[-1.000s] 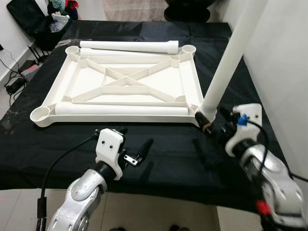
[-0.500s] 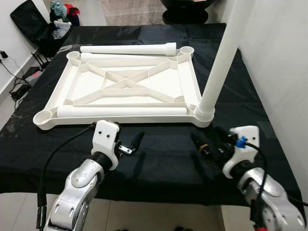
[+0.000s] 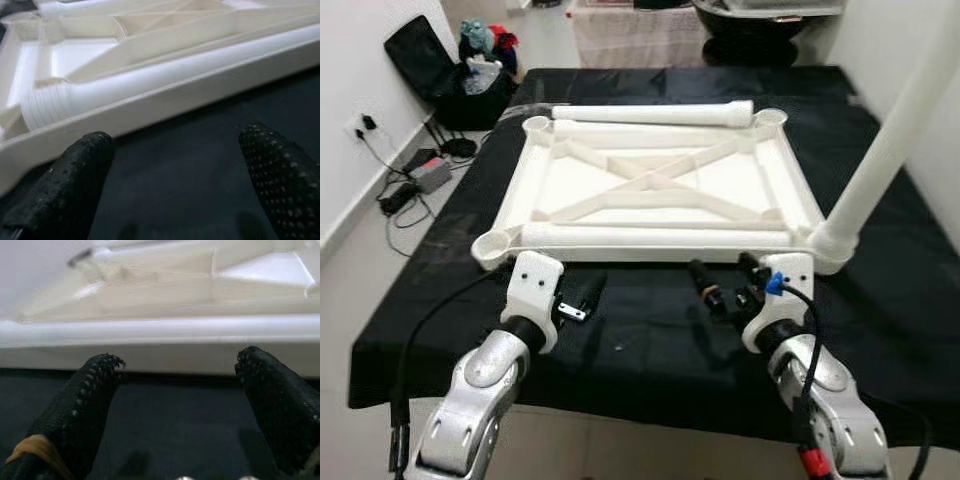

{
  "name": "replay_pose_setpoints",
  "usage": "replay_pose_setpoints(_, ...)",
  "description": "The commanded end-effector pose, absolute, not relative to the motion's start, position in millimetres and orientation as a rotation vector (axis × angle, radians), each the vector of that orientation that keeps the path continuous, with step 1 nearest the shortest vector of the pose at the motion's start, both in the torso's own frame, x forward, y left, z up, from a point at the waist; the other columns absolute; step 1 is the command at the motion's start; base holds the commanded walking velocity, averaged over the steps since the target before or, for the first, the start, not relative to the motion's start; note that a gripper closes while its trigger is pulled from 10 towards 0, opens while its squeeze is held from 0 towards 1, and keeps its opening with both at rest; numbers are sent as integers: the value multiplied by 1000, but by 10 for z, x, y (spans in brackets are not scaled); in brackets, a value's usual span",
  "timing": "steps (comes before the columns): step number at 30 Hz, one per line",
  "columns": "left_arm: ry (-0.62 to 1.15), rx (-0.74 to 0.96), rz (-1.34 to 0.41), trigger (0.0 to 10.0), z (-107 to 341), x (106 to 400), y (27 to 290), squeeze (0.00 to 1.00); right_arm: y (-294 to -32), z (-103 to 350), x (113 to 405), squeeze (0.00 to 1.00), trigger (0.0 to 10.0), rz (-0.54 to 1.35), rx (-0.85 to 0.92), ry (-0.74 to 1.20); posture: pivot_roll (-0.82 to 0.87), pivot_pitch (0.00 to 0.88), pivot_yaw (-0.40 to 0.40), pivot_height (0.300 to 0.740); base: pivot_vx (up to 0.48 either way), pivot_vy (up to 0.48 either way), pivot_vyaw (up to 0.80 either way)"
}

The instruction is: Building children table

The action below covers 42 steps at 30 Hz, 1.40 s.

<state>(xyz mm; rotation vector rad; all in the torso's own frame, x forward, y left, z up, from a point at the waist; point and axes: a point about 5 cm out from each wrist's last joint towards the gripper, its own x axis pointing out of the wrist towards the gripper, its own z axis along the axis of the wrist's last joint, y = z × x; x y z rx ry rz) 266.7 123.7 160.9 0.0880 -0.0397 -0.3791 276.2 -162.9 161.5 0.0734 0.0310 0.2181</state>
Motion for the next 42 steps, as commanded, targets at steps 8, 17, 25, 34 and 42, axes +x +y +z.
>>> replay_pose_setpoints(8, -42, 109, -362, 10000, 1598, 2706, 1280, 0, -1577, 1612, 2796, 0, 10000, 222, 83, -6, -32, 156, 33, 740, 0, 480, 0)
replay_pose_setpoints(17, -64, 97, -384, 10000, 1625, 2709, 1261, 0, -1570, 1587, 2811, 0, 10000, 211, 80, -5, -35, 145, 38, 740, 0, 53, 0)
replay_pose_setpoints(25, -99, 58, -393, 10000, 1700, 2721, 1180, 0, -1562, 1575, 2828, 0, 10000, 215, 88, -6, -39, 137, 39, 740, 218, 0, -600)
replay_pose_setpoints(34, -131, 28, -443, 10000, 1775, 2720, 1052, 0, -1561, 1595, 2838, 0, 10000, 215, 95, -19, -41, 139, 46, 740, 397, 0, -89)
replay_pose_setpoints(42, -149, 24, -469, 10000, 1835, 2723, 998, 0, -1553, 1611, 2843, 0, 10000, 228, 110, -28, -36, 144, 44, 740, 356, 0, 0)
